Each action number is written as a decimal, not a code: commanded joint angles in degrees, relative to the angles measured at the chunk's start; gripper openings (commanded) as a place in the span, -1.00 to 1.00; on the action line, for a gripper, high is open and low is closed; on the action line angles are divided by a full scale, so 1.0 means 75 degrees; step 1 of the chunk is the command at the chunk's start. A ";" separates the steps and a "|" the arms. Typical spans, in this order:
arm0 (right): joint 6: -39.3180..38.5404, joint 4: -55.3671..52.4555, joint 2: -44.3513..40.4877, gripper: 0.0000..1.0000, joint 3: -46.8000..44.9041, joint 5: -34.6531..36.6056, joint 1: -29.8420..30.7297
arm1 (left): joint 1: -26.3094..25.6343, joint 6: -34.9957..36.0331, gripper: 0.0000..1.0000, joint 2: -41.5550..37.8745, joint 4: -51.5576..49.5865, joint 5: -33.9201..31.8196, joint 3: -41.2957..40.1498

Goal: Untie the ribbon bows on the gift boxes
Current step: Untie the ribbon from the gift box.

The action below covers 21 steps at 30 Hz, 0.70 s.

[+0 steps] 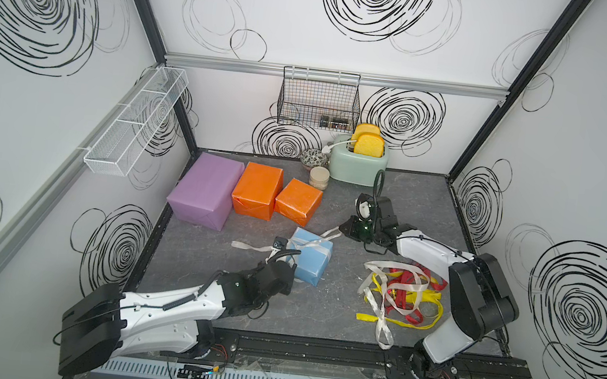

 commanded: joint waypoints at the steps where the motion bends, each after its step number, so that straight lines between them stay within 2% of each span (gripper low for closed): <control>1: 0.0562 0.0666 -0.0339 -0.75 -0.0504 -0.0513 -0.0494 | -0.0047 -0.0510 -1.00 -0.0520 0.0285 -0.0537 -0.0380; 8: 0.1714 0.2077 -0.0449 -0.72 -0.1655 -0.1323 -0.1570 | -0.0033 -0.0688 -1.00 -0.1363 0.0259 -0.0762 -0.0888; 15: 0.2255 0.2743 -0.0759 -0.65 -0.2306 -0.1399 -0.2075 | -0.0026 -0.0894 -1.00 -0.1516 0.0005 -0.1009 -0.0862; 17: 0.2029 0.2723 -0.1010 -0.55 -0.2263 -0.1285 -0.1917 | -0.0023 -0.0918 -1.00 -0.1568 0.0083 -0.1003 -0.0888; 21: 0.0740 0.1276 -0.1323 -0.37 -0.1312 -0.0306 -0.0828 | -0.0023 -0.1298 -1.00 -0.1546 -0.0174 -0.1299 -0.0853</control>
